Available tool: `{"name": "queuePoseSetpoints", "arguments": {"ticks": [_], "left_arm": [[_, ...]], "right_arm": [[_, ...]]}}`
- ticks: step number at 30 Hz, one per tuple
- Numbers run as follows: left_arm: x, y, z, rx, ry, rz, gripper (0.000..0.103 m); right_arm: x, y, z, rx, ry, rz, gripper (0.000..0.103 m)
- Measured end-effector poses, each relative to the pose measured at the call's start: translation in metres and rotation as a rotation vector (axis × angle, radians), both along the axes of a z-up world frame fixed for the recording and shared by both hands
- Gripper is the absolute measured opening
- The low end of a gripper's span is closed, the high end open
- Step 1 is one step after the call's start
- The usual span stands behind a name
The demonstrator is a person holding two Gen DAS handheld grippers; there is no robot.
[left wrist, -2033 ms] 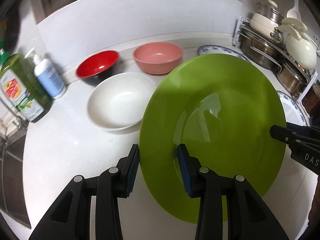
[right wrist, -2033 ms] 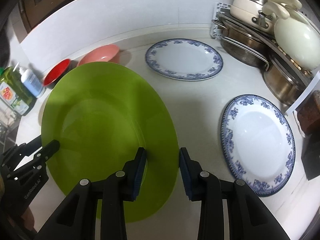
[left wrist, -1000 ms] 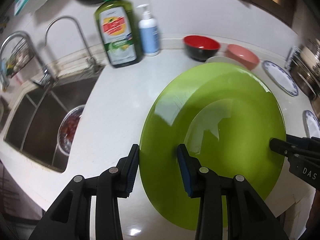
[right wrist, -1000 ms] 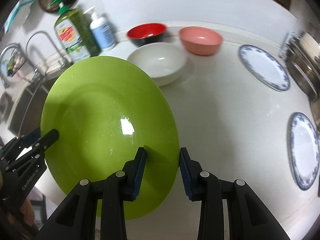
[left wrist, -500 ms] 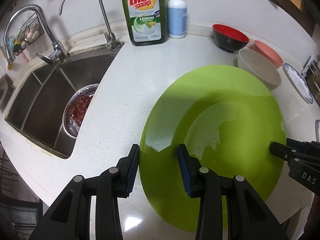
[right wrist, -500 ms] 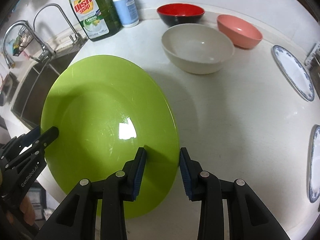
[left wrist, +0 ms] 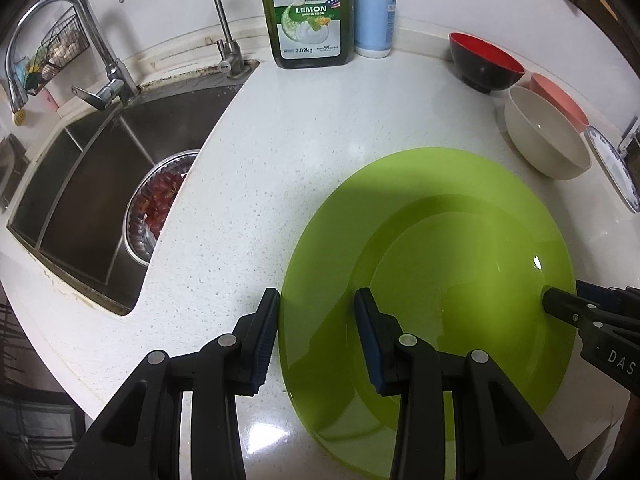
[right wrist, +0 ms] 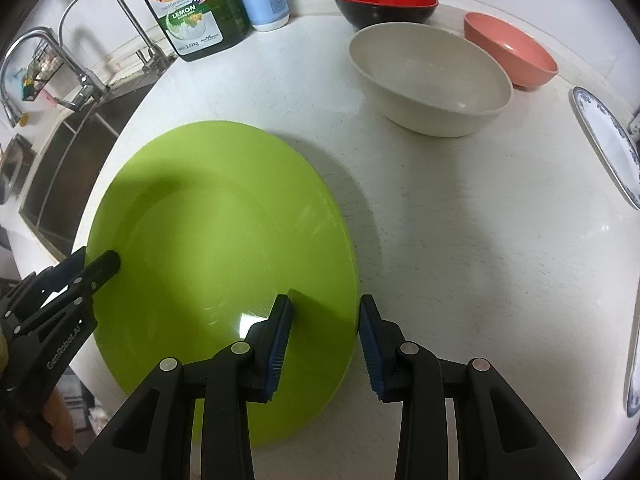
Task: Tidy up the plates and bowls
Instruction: 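Lower the green plate onto the counter and open both grippers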
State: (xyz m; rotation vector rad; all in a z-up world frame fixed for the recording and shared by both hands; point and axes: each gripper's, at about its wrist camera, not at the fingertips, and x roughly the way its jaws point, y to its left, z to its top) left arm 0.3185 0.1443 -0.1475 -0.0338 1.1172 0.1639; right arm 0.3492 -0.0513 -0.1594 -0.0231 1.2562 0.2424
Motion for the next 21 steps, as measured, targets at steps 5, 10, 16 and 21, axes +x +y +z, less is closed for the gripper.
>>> {"name": "queuePoseSetpoints", "arguments": {"ticks": [5,10,16,21], "left_arm": [[0.001,-0.0003,-0.0035,-0.011,0.009,-0.001,0.038],[0.0022,0.0005,-0.0059,-0.026,0.011,0.003,0.038],[0.0019,0.0004,-0.0056,-0.041,0.003,-0.001,0.049],[-0.0013,-0.0003,0.0035,-0.005,-0.033,0.011,0.067]], "right_arm": [[0.001,-0.0006,-0.0033,-0.002,0.003,-0.003,0.036],[0.0025,0.0017,-0.0058,-0.013,-0.001,-0.005,0.036],[0.0026,0.0016,-0.0071,-0.009,-0.009,-0.01,0.036],[0.0011,-0.0013,-0.0071,-0.002,-0.02,-0.018,0.042]]}}
